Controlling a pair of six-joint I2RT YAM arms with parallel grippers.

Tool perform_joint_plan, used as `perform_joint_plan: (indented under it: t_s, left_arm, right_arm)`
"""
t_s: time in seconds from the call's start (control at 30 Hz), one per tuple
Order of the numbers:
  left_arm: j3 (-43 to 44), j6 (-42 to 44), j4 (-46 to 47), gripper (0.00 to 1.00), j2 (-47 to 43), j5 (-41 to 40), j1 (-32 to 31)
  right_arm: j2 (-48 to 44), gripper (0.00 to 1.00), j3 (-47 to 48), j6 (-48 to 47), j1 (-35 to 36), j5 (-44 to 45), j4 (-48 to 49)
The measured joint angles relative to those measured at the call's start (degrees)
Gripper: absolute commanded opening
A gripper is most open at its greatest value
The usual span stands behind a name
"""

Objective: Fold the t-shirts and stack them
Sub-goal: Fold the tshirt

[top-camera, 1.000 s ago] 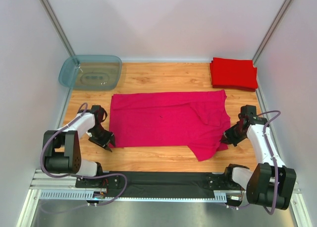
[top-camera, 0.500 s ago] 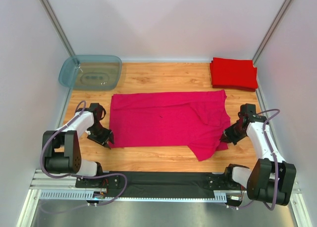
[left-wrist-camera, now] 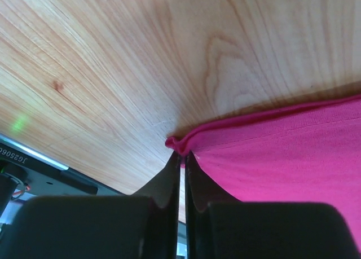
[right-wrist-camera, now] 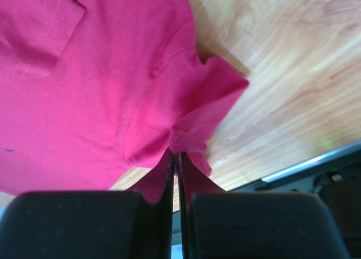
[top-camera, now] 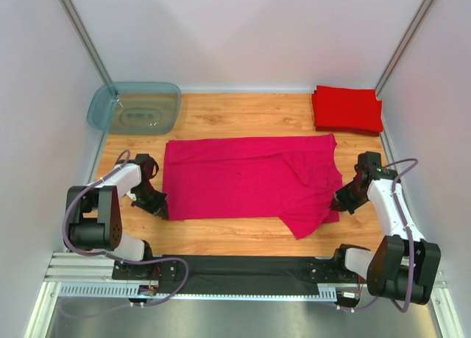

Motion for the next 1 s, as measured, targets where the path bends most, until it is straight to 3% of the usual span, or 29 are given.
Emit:
perform_joint_plan:
  t_s: [0.3, 0.67, 1.0]
  left_arm:
    - [0.5, 2.29, -0.68, 0.0, -1.09, -0.42, -0.02]
    - [-3.41, 3.45, -1.44, 0.0, -12.22, -0.24, -0.02]
    - [-6.01, 3.91, -3.85, 0.0, -18.1, 1.27, -0.02]
  right_arm:
    - [-3.3, 0.0, 3.58, -0.9, 0.0, 4.79, -6.82]
    - [-15.32, 0.0, 3.85, -0.15, 0.04, 6.27, -16.09]
    - [-20.63, 0.0, 7.43, 0.98, 0.04, 6.25, -18.91]
